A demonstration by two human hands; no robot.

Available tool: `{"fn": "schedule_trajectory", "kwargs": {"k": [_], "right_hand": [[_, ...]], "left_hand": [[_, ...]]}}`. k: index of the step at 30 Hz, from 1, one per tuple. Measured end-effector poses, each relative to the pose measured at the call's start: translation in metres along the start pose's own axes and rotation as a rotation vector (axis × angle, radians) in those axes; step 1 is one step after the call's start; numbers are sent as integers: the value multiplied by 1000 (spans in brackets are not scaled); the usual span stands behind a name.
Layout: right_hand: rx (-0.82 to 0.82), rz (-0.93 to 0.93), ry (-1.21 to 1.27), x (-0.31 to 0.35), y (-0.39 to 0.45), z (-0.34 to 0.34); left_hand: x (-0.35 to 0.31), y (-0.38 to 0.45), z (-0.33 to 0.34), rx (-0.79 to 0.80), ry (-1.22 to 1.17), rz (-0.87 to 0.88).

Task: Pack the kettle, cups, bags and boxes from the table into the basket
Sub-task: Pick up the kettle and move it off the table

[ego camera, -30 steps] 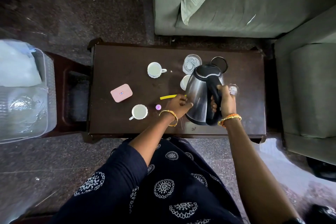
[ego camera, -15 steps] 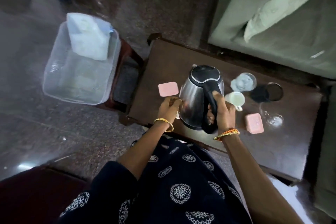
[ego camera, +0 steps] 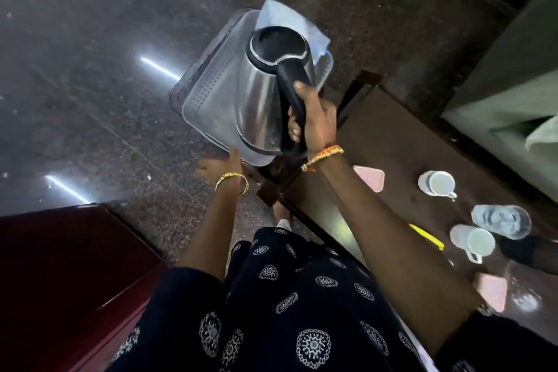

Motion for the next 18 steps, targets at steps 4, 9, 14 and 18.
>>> {"fn": "schedule_trajectory", "kwargs": {"k": [4, 9, 14, 18], "right_hand": [[106, 47, -99, -29, 44, 66], [138, 17, -241, -61, 64, 111], [88, -82, -386, -89, 59, 116], [94, -24, -397, -109, 58, 116]], "left_hand": [[17, 23, 50, 408, -247, -207], [-3, 41, 60, 437, -344, -157], [-20, 77, 32, 277, -75, 70], [-28, 100, 20, 253, 48, 138]]}}
Point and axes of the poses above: each hand's wrist, its own y-axis towards the middle knuckle, its own z-axis out of the palm, x = y × z, the point moved 10 cm from there along y, towards the middle knuckle, and after that the axes turned 2 degrees about -x, right-handed, at the moved point
